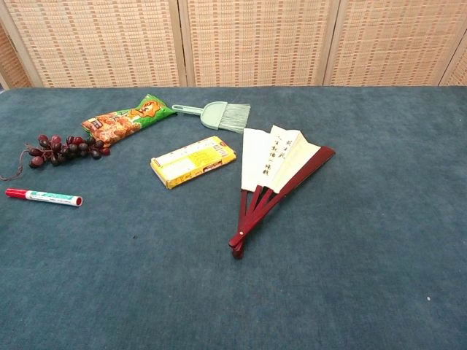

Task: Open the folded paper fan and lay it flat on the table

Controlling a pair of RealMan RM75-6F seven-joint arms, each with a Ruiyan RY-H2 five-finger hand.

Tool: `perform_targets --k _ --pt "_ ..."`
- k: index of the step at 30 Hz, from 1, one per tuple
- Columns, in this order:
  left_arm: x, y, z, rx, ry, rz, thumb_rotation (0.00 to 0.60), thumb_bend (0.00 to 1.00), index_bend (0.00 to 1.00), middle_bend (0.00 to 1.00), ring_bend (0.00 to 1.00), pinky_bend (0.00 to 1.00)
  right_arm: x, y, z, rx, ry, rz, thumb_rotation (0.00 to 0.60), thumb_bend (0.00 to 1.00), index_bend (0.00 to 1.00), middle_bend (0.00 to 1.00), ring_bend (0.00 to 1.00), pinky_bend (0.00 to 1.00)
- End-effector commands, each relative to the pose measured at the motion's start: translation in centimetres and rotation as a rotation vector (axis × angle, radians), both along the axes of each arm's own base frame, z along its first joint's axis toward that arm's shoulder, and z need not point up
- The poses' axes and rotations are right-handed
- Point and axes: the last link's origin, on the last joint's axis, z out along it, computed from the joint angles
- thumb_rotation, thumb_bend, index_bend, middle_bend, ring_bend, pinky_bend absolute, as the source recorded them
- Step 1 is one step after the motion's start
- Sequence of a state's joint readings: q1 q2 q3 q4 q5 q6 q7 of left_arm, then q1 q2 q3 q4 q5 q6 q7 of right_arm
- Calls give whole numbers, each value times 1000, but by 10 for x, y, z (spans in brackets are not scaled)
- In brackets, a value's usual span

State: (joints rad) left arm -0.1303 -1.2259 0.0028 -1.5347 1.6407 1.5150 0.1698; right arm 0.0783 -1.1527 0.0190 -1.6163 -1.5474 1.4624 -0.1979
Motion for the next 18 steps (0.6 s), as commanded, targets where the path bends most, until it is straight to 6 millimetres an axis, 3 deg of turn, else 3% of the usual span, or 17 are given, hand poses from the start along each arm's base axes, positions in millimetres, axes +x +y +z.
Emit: perform_targets --k 1,6,10,18 --pt "-2 1 -1 4 0 9 600 408 0 0 0 135 0 -1 -1 -4 3 11 600 119 0 0 0 0" --pt "0 1 -4 -1 14 -20 600 410 0 0 0 133 6 -2 -8 9 -44 92 600 119 0 0 0 0" --pt "-3 0 -5 -4 11 -30 600 410 0 0 0 131 19 -10 -26 47 -65 210 600 118 3 0 0 0" --pt "-7 10 -5 -2 1 -8 600 409 0 0 0 131 64 -64 -84 189 26 418 600 118 216 44 0 0"
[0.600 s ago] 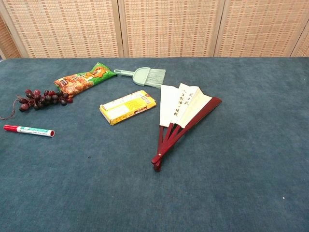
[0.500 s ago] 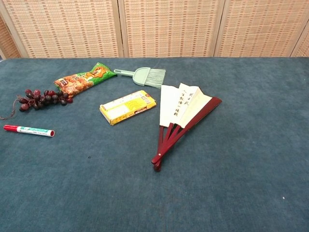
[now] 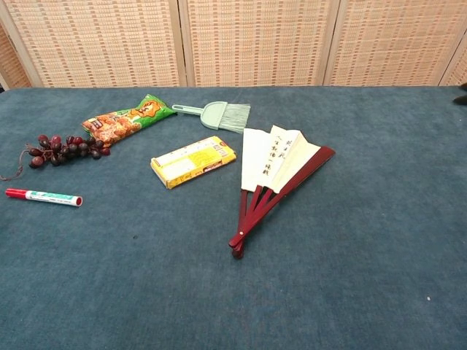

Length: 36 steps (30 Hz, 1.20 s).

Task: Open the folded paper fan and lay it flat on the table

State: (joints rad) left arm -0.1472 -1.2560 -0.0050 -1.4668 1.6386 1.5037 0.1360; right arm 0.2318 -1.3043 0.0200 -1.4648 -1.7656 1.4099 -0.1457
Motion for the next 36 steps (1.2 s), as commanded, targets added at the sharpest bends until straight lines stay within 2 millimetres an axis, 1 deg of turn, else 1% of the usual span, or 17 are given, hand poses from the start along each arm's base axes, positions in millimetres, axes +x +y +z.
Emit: perform_targets --k 1,3,6,9,10,11,12,14,21,24,29,31,33,36 --pt "0 2 1 3 -6 4 600 408 0 0 0 131 29 -33 -35 47 63 118 600 119 244 48 0 0" --pt "-1 1 2 4 -8 5 600 407 0 0 0 131 40 -51 -48 40 85 151 600 118 291 56 0 0" --pt "-1 0 3 5 -8 7 600 407 0 0 0 131 46 -60 -55 35 91 164 600 118 340 56 0 0" --pt "-2 2 3 7 -7 16 600 408 0 0 0 131 52 -75 -67 29 104 174 600 120 386 57 0 0" --pt "-3 3 3 8 -7 23 600 408 0 0 0 130 56 -83 -75 32 104 178 600 120 393 57 0 0" --pt "-3 4 4 11 -8 29 600 408 0 0 0 130 64 -99 -89 42 103 184 600 120 398 57 0 0" --pt "-3 4 5 11 -6 30 600 408 0 0 0 131 66 -108 -99 49 110 185 600 120 401 57 0 0" --pt "-3 5 5 11 -3 36 600 408 0 0 0 131 68 -118 -111 56 109 196 600 120 402 57 0 0" --pt "-4 9 2 6 8 60 600 408 0 1 0 131 74 -135 -147 50 140 212 600 119 407 57 0 0" --pt "-6 7 3 7 11 66 600 408 0 2 0 131 76 -138 -157 54 127 210 600 120 411 57 0 0" --pt "-9 9 1 0 18 80 600 409 0 0 0 132 85 -140 -173 62 111 204 600 121 426 56 0 0" --pt "-9 9 1 2 18 81 600 408 0 0 0 132 87 -141 -176 61 120 207 600 146 431 57 0 0" --pt "-10 9 2 4 17 81 600 408 0 0 0 131 89 -143 -180 64 131 201 600 205 440 57 0 0" --pt "-11 10 2 5 19 87 600 409 0 0 0 131 92 -146 -184 60 146 201 600 223 449 57 0 0"
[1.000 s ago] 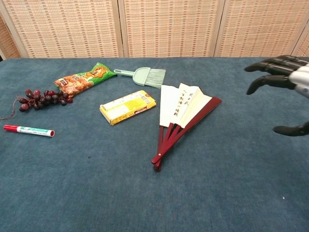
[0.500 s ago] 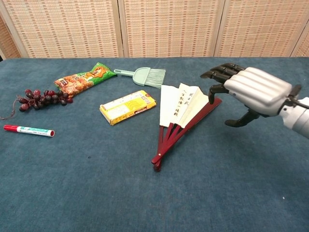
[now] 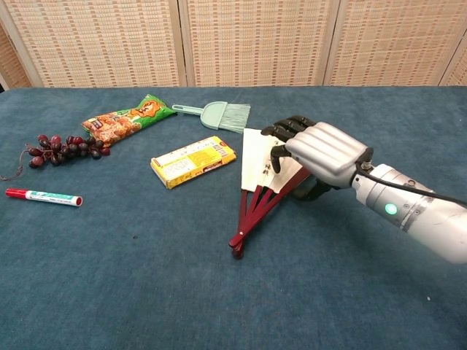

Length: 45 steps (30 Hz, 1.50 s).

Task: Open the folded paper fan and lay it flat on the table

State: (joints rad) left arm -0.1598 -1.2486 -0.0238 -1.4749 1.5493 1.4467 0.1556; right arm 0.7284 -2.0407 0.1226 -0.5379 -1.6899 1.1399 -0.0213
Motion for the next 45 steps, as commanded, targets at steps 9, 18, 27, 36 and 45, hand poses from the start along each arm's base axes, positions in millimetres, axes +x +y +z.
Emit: perform_targets --k 9,18,27,36,45 --pt "0 2 3 15 2 15 600 409 0 0 0 132 1 -5 -11 -11 41 -21 600 226 449 56 0 0" --pt "-1 2 2 16 9 19 600 409 0 0 0 132 5 -7 -15 -35 14 -33 600 236 506 91 0 0" --pt "-2 3 4 35 21 25 600 409 0 12 10 132 11 -10 -20 -48 7 -51 600 416 549 107 0 0" --pt "1 3 5 42 12 -1 600 409 0 21 17 134 14 -10 -10 -75 -28 -7 600 617 625 142 0 0" --pt "0 13 -4 -23 -113 -64 600 419 0 51 47 192 29 -12 29 -92 -179 44 600 650 678 148 0 0"
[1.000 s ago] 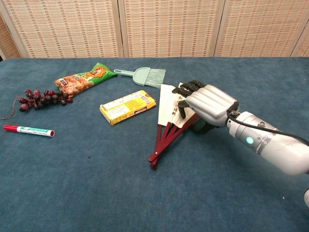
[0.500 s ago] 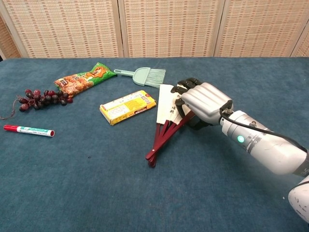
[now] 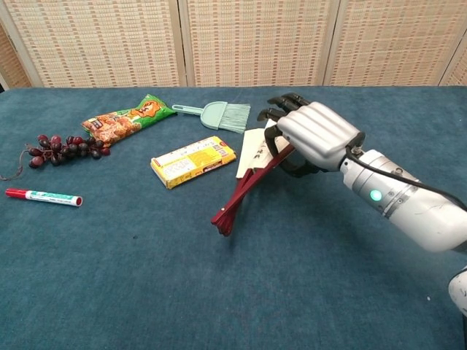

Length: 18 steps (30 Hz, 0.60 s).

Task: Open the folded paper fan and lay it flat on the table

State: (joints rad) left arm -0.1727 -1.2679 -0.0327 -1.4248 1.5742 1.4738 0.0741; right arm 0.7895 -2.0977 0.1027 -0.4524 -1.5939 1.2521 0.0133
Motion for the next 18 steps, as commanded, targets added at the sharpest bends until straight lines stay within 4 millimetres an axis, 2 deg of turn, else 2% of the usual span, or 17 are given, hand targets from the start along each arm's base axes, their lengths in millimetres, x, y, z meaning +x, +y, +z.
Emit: perform_targets --k 1,5,11,18 --pt "-1 8 -7 -56 -75 -27 600 420 0 55 49 198 10 -1 26 7 -106 8 600 650 681 148 0 0" --pt "1 14 -14 -125 -150 -44 600 427 14 86 77 224 29 4 53 61 -194 -33 600 650 693 148 0 0" --pt "5 26 -27 -205 -294 -48 600 438 112 175 130 259 65 7 95 89 -255 -63 600 650 705 158 0 0" --pt "25 40 -47 -298 -453 -81 600 427 165 236 153 266 110 12 123 205 -400 -120 600 650 710 158 0 0"
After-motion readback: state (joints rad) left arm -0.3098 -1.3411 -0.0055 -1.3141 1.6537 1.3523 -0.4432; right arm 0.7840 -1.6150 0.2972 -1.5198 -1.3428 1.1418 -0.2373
